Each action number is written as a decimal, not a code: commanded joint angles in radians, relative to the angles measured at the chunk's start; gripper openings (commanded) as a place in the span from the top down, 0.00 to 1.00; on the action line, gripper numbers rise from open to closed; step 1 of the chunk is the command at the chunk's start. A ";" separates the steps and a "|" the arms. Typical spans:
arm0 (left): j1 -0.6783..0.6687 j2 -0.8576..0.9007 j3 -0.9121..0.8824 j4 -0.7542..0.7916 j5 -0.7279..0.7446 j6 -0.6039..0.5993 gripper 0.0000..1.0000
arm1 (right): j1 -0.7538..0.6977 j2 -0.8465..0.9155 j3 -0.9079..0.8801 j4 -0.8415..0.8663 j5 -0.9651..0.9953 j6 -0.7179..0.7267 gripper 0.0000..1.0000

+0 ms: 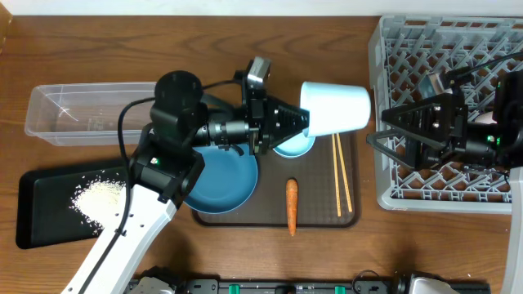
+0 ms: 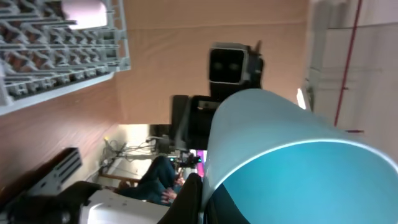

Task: Sort waste into correct bins and load items into the dishwasher rack
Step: 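Bring the right gripper to the light-blue cup held by the left, then grasp the light-blue cup with the right gripper and release the left, then carry the light-blue cup into the dish rack with the right gripper, then open the right gripper and lift it out of the rack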

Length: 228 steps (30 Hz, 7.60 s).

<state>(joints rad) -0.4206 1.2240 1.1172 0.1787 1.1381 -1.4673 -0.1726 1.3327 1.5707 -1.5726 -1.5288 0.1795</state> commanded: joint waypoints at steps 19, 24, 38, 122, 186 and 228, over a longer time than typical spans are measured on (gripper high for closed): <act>-0.055 0.002 0.003 -0.017 0.023 -0.053 0.94 | 0.011 0.006 0.009 0.103 -0.029 0.150 0.01; -0.088 0.011 0.002 -0.017 -0.010 -0.053 0.94 | 0.016 0.006 0.009 0.104 -0.029 0.150 0.01; -0.134 0.074 0.001 -0.016 -0.028 -0.050 0.94 | 0.026 0.006 0.009 0.131 -0.029 0.169 0.01; 0.039 0.078 0.000 -0.873 -0.546 0.518 0.61 | -0.040 0.021 0.013 0.547 0.898 0.445 0.48; -0.037 0.089 -0.001 -0.990 -0.623 0.607 0.48 | -0.182 0.264 0.154 0.311 1.720 0.403 0.35; -0.070 0.089 -0.001 -1.012 -0.719 0.645 0.37 | -0.298 0.492 0.144 0.245 1.082 0.132 0.99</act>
<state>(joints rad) -0.4881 1.3067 1.1160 -0.8265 0.4332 -0.8551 -0.4690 1.8854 1.7168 -1.3190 -0.2981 0.3630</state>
